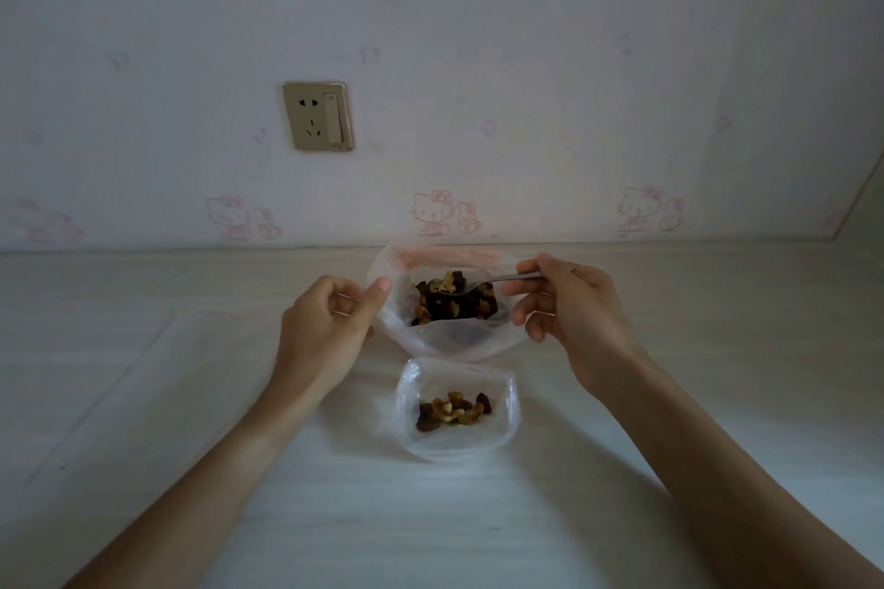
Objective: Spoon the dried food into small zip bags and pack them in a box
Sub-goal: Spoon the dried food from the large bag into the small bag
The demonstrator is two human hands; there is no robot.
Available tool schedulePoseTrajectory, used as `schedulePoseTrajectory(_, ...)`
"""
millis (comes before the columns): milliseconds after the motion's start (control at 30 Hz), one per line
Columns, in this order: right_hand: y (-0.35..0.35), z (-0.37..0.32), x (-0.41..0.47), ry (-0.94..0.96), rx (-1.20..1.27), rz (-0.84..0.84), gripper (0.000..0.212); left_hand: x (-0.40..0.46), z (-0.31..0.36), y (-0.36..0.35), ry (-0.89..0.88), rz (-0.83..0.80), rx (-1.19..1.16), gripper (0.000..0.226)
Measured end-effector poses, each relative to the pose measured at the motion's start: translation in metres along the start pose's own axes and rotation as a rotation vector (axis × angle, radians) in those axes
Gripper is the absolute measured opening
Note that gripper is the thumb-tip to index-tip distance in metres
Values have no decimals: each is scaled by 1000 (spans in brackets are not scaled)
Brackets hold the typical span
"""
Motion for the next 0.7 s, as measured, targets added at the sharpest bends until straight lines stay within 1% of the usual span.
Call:
schedulePoseTrajectory(67,2,-7,0,24,22,3,33,-2,7,10,-60,29,54,32)
schedulePoseTrajectory(100,3,-11,0,34,34,0,33,-6,12,12,-105,11,69,30)
schedulePoseTrajectory(200,3,-18,-1,40,42,-53,36,-24,24,11,-214,-137,88,25)
schedulePoseTrajectory(267,1,-21,-3,34,17,-114,37,-37,29,10,-248,-222,79,21)
schedulePoseTrajectory(367,-3,-23,-6,12,-38,-203,39,-50,29,6,-245,-296,70,17)
schedulePoseTrajectory(500,-7,-22,-15,28,-196,-307,42,-59,25,-5,-233,-373,96,7)
schedulePoseTrajectory(600,-7,-25,-18,94,-303,-317,46,-59,22,-11,-231,-380,125,11)
schedulePoseTrajectory(700,-7,-39,-21,240,-375,-289,49,-55,20,-15,-227,-394,135,13)
Point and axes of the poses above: each hand's wrist, its own x-axis towards the middle knuckle, its own y-axis out of the back of the hand, z = x × y, the point moved 8 cm from there along x, towards the middle knuckle, and after that the axes turned 12 degrees about z, right-handed, at the moved point
